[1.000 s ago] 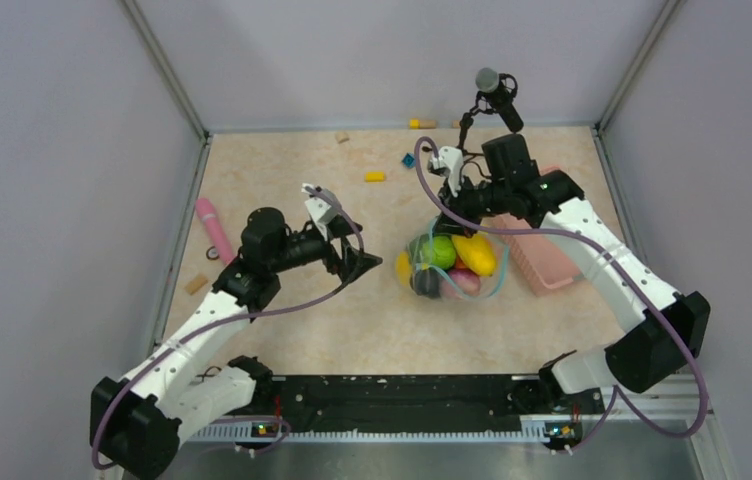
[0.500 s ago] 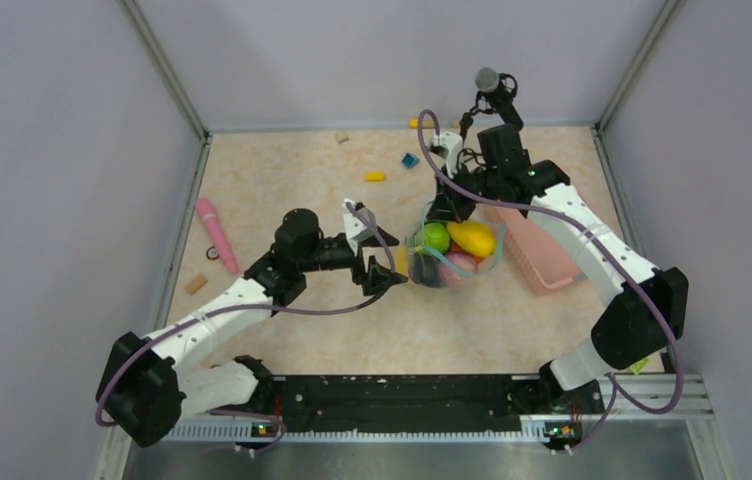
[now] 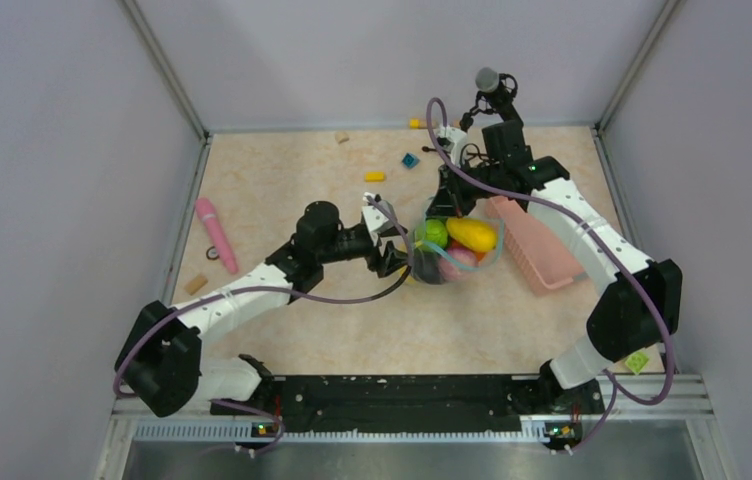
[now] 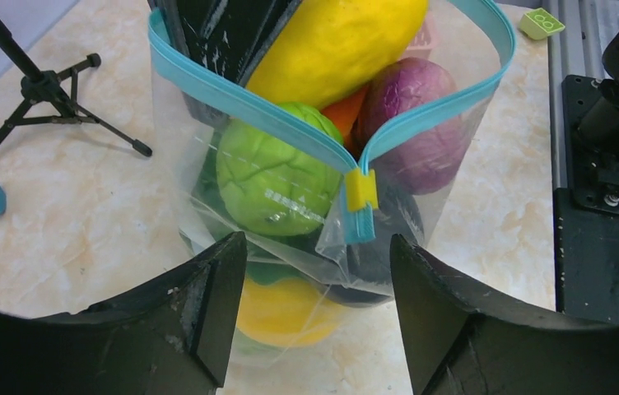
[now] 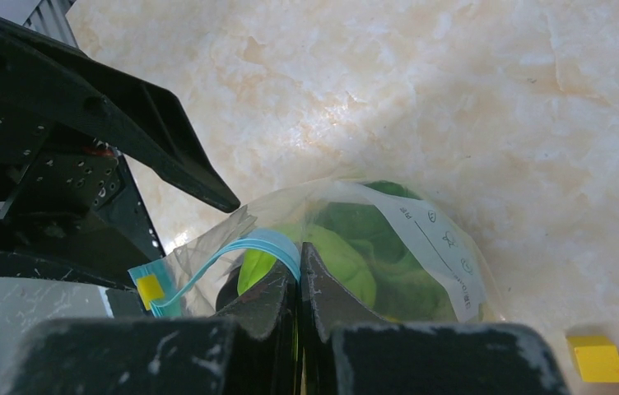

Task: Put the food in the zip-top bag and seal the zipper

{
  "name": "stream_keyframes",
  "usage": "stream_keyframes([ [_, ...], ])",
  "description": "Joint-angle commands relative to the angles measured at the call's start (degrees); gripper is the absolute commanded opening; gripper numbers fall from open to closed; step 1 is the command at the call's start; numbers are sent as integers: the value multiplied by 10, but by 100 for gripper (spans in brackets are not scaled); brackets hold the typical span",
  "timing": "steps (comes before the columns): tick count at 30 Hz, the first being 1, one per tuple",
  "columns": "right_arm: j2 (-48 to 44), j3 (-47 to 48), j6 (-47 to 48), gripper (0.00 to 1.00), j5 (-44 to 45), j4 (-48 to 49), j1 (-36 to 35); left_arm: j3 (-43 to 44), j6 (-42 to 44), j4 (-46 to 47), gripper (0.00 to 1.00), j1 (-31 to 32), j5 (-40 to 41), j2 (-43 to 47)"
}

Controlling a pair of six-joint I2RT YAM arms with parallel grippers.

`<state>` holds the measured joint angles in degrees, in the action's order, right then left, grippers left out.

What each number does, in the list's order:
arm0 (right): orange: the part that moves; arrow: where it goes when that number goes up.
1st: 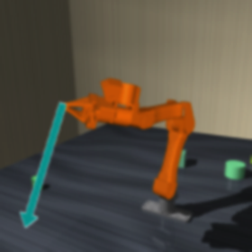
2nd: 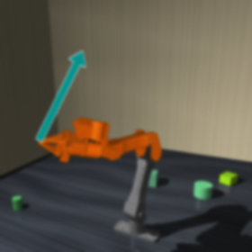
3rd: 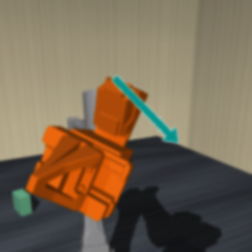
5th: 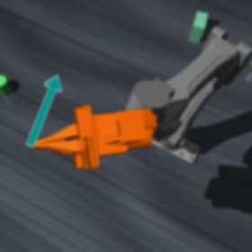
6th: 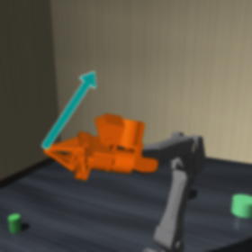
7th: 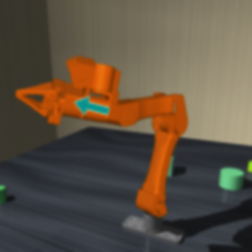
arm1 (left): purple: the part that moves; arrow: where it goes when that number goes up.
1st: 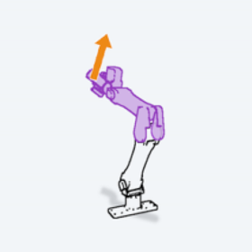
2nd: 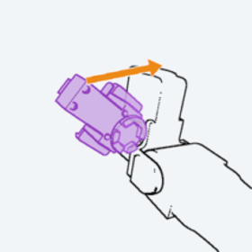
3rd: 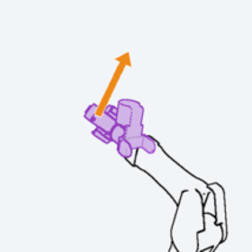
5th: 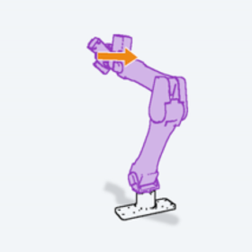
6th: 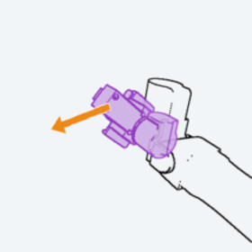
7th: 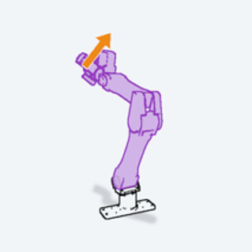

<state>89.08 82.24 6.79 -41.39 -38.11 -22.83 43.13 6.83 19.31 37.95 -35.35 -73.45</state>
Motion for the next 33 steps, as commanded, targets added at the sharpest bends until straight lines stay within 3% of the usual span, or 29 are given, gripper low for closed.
stream_keyframes([
  [1,-6,3,-5,0,-17,23,0,41,11,38,69,2,-8,-17],
  [5,-9,-1,-6,0,-15,24,0,49,13,46,67,2,-26,-27],
  [7,-8,0,-8,0,-15,24,1,54,16,45,60,2,-40,-33],
  [13,-14,-2,-7,0,-6,23,1,63,28,18,3,3,-50,-30],
  [14,-15,-2,-6,0,-4,23,1,62,30,17,0,3,-53,-24],
  [17,-17,0,8,3,5,16,1,49,38,19,0,2,-55,-2],
  [21,-32,4,59,29,45,3,1,29,32,6,0,2,12,27],
  [27,-94,-2,163,53,60,0,-8,5,-3,16,0,2,60,43],
  [33,-142,-41,309,66,76,10,-75,-2,-18,24,0,1,68,53],
])
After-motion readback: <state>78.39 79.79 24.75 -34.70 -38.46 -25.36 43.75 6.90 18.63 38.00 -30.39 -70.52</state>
